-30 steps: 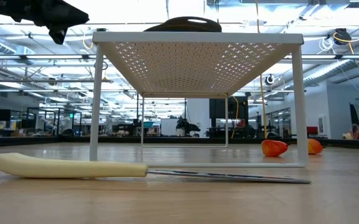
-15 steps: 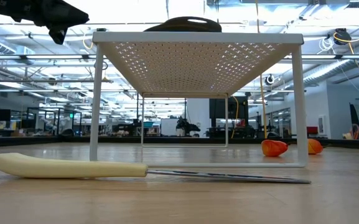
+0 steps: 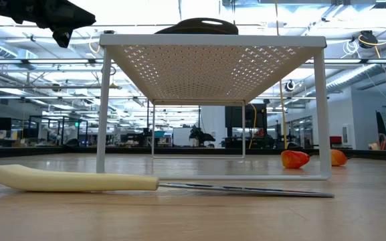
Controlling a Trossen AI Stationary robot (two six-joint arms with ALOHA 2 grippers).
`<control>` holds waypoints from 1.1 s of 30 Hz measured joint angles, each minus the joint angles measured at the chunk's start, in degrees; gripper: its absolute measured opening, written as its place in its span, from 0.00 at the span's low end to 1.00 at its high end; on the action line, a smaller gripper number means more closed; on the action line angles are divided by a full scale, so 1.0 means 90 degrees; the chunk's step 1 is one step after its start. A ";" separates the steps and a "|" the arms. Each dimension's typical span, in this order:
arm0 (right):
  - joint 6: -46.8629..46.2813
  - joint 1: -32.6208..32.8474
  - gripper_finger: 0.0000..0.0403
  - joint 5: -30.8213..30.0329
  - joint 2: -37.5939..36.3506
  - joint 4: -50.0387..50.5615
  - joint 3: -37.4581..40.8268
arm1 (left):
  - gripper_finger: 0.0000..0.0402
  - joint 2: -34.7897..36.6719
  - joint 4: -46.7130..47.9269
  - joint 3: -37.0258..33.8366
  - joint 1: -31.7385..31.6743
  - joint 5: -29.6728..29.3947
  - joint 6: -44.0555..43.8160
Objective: Pick & Place Fruit
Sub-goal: Put the pomegranate into the red strainer bowl on the shelf
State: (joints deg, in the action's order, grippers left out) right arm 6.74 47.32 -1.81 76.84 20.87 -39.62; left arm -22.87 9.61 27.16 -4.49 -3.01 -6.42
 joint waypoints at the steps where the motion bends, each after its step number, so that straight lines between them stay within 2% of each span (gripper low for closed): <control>1: -0.0293 -0.0013 0.51 0.0008 0.0000 0.0017 -0.0051 | 0.08 0.0000 0.0000 0.0000 -0.0001 0.0000 0.0000; 15: -0.5439 -0.0436 0.51 0.0067 0.0000 -0.0028 -0.0553 | 0.08 0.0002 0.0000 0.0000 0.0000 0.0000 0.0000; 22: -0.7854 -0.0528 0.51 0.0558 0.0000 -0.0472 -0.0553 | 0.08 0.0000 0.0000 0.0000 0.0000 0.0000 0.0000; 27: -0.8913 -0.0542 0.51 0.0556 0.0000 -0.1014 -0.0553 | 0.08 0.0001 0.0000 0.0000 -0.0001 0.0000 0.0000; 33: -0.9594 -0.0542 0.51 0.0528 0.0000 -0.2017 -0.0553 | 0.08 0.0000 0.0000 0.0000 -0.0002 -0.0002 0.0032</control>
State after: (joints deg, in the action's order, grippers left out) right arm -79.61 42.44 2.94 76.84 2.71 -44.60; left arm -22.87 9.61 27.16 -4.51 -3.03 -6.13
